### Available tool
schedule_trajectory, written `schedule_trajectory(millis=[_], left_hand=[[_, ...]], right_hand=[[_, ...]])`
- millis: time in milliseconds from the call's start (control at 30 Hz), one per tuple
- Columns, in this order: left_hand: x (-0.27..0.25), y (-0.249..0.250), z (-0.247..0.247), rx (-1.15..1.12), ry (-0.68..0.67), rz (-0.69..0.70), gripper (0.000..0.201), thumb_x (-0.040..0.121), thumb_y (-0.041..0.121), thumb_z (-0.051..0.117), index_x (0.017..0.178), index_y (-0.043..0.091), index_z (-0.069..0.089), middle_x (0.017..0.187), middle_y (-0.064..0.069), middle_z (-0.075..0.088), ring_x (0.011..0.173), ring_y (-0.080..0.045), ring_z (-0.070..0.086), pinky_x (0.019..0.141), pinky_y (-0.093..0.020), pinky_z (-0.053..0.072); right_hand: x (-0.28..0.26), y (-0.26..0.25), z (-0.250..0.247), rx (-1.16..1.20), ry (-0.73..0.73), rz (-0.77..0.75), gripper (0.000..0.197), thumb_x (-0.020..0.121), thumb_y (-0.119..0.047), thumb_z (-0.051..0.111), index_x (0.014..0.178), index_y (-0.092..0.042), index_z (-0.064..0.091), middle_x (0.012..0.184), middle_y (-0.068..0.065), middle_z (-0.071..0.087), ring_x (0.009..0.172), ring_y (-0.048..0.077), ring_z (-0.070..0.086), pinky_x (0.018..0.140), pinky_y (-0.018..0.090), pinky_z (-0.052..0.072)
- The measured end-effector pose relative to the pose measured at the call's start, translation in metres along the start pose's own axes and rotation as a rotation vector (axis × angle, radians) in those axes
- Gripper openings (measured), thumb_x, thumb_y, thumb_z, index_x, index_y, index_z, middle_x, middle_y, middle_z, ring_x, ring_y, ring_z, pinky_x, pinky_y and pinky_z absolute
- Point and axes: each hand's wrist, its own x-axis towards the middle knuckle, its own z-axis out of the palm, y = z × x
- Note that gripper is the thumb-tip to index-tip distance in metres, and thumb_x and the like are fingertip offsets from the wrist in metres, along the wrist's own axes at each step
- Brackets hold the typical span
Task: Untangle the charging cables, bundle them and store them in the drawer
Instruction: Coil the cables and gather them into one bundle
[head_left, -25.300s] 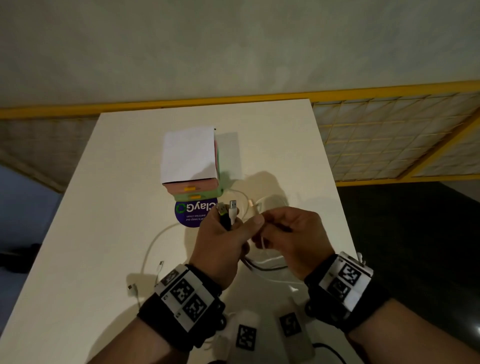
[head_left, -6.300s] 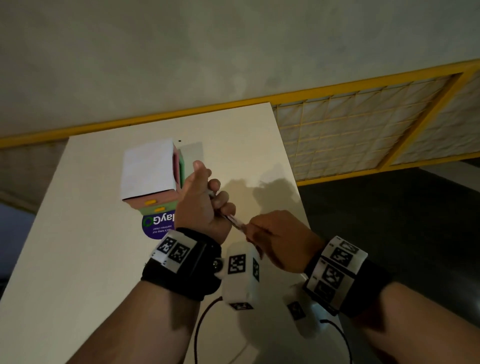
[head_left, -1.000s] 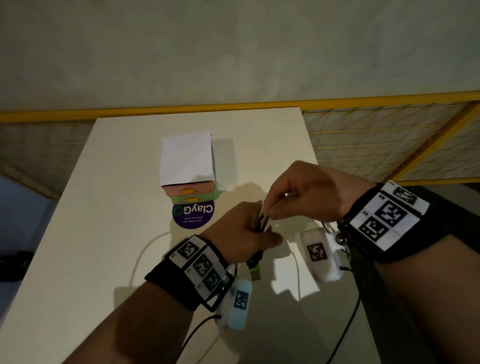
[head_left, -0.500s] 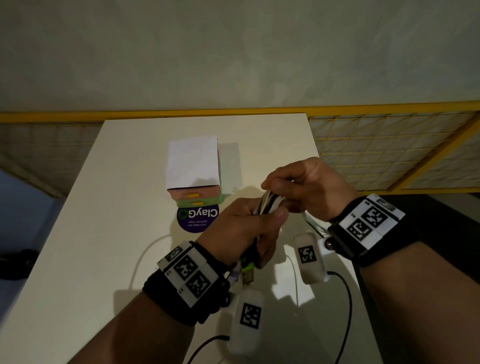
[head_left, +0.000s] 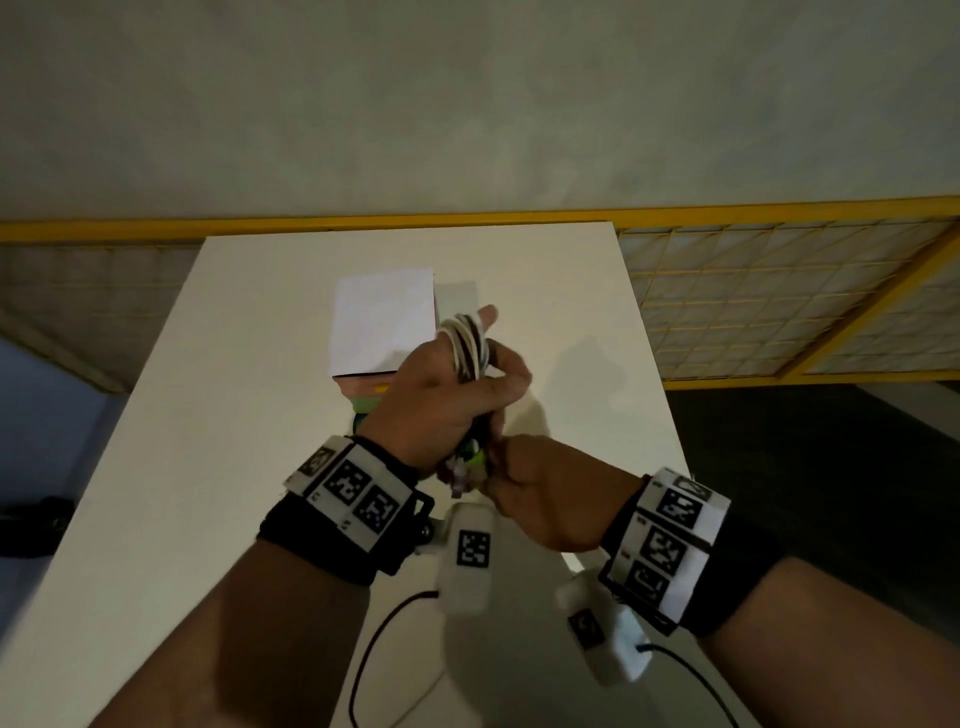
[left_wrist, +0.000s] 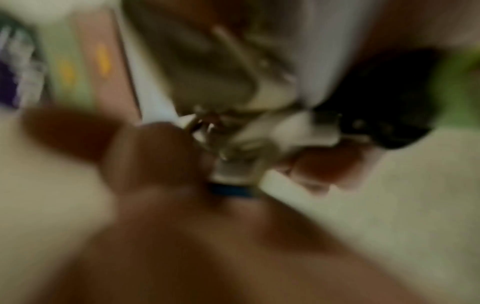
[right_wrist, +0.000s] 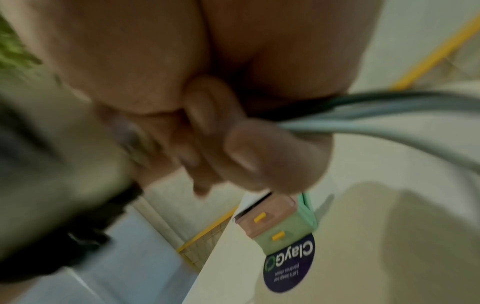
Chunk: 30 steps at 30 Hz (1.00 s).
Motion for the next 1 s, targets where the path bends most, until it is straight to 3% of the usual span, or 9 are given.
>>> schedule_trajectory(millis=[167, 233, 333, 467, 533, 600, 700, 867, 1000], left_hand=[[-0.003, -0.019, -0.008, 0.423, -0.046, -0.009, 0.02, 0.094, 0.014, 0.064, 0.099, -0.005, 0.062, 0.093, -0.01, 0.072, 0.097, 0.029, 0.049, 0.089, -0.001, 0.036], [-0.003, -0.027, -0.008, 0.438, -0.063, -0.023, 0.005, 0.096, 0.015, 0.062, 0.093, 0.011, 0.059, 0.081, -0.005, 0.07, 0.104, 0.022, 0.052, 0.095, -0.004, 0.031], [-0.008, -0.025, 0.0, 0.405, -0.09, -0.091, 0.011, 0.096, 0.034, 0.057, 0.089, 0.036, 0.048, 0.107, -0.014, 0.071, 0.109, -0.005, 0.061, 0.098, -0.038, 0.046], [-0.018, -0.011, 0.008, 0.47, -0.214, -0.1, 0.058, 0.094, 0.062, 0.032, 0.07, 0.018, 0.062, 0.063, -0.003, 0.07, 0.062, -0.016, 0.068, 0.061, -0.031, 0.054], [-0.025, -0.015, 0.008, 0.49, -0.324, -0.14, 0.065, 0.091, 0.065, 0.04, 0.074, 0.008, 0.068, 0.064, -0.009, 0.071, 0.054, -0.02, 0.064, 0.056, -0.035, 0.055], [-0.032, -0.023, 0.008, 0.362, -0.318, -0.197, 0.042, 0.087, 0.045, 0.064, 0.097, 0.005, 0.068, 0.068, -0.015, 0.072, 0.054, -0.022, 0.063, 0.056, -0.034, 0.053], [-0.034, -0.026, 0.014, 0.146, -0.295, -0.223, 0.046, 0.082, 0.013, 0.072, 0.124, -0.002, 0.06, 0.064, -0.018, 0.07, 0.05, -0.022, 0.063, 0.053, -0.029, 0.052], [-0.025, -0.011, 0.014, 0.046, -0.258, -0.179, 0.018, 0.076, 0.001, 0.064, 0.089, 0.006, 0.076, 0.046, -0.014, 0.06, 0.033, -0.023, 0.049, 0.046, -0.027, 0.044], [-0.023, -0.008, 0.012, 0.017, -0.224, -0.199, 0.018, 0.064, 0.003, 0.063, 0.047, -0.002, 0.058, 0.039, -0.015, 0.054, 0.031, -0.025, 0.042, 0.043, -0.024, 0.04]], right_hand=[[-0.003, -0.001, -0.016, -0.157, -0.038, -0.009, 0.028, 0.1, -0.021, 0.049, 0.081, -0.006, 0.063, 0.062, -0.007, 0.046, 0.054, 0.007, 0.043, 0.055, 0.016, 0.033], [-0.004, -0.001, -0.028, -0.191, 0.008, 0.02, 0.027, 0.097, -0.025, 0.055, 0.072, -0.018, 0.061, 0.06, -0.01, 0.047, 0.054, 0.004, 0.045, 0.056, 0.015, 0.032], [-0.007, -0.004, -0.044, -0.19, 0.034, 0.032, 0.017, 0.093, -0.026, 0.062, 0.083, -0.019, 0.073, 0.058, -0.013, 0.053, 0.055, -0.001, 0.053, 0.058, 0.014, 0.036], [-0.014, -0.015, -0.063, -0.078, 0.015, -0.053, 0.011, 0.088, -0.013, 0.068, 0.085, -0.016, 0.078, 0.077, -0.01, 0.074, 0.075, -0.004, 0.068, 0.075, 0.02, 0.054], [-0.018, -0.018, -0.077, -0.041, 0.078, -0.093, 0.012, 0.085, -0.009, 0.071, 0.087, -0.017, 0.078, 0.081, -0.008, 0.076, 0.078, -0.001, 0.07, 0.077, 0.018, 0.055], [-0.017, -0.012, -0.091, -0.012, 0.208, -0.066, 0.012, 0.082, -0.014, 0.074, 0.085, -0.024, 0.079, 0.08, -0.011, 0.076, 0.077, -0.002, 0.069, 0.076, 0.018, 0.055], [-0.01, 0.001, -0.095, 0.003, 0.325, -0.056, 0.012, 0.084, -0.021, 0.074, 0.081, -0.032, 0.078, 0.078, -0.019, 0.073, 0.081, -0.005, 0.067, 0.078, 0.018, 0.051], [0.004, 0.012, -0.082, 0.272, 0.349, -0.103, 0.02, 0.092, -0.009, 0.063, 0.083, -0.023, 0.074, 0.074, -0.018, 0.072, 0.075, 0.001, 0.068, 0.071, 0.018, 0.054], [0.007, 0.007, -0.068, 0.6, 0.282, -0.049, 0.02, 0.098, -0.002, 0.049, 0.089, -0.005, 0.067, 0.052, -0.013, 0.062, 0.051, 0.001, 0.063, 0.047, 0.024, 0.046]])
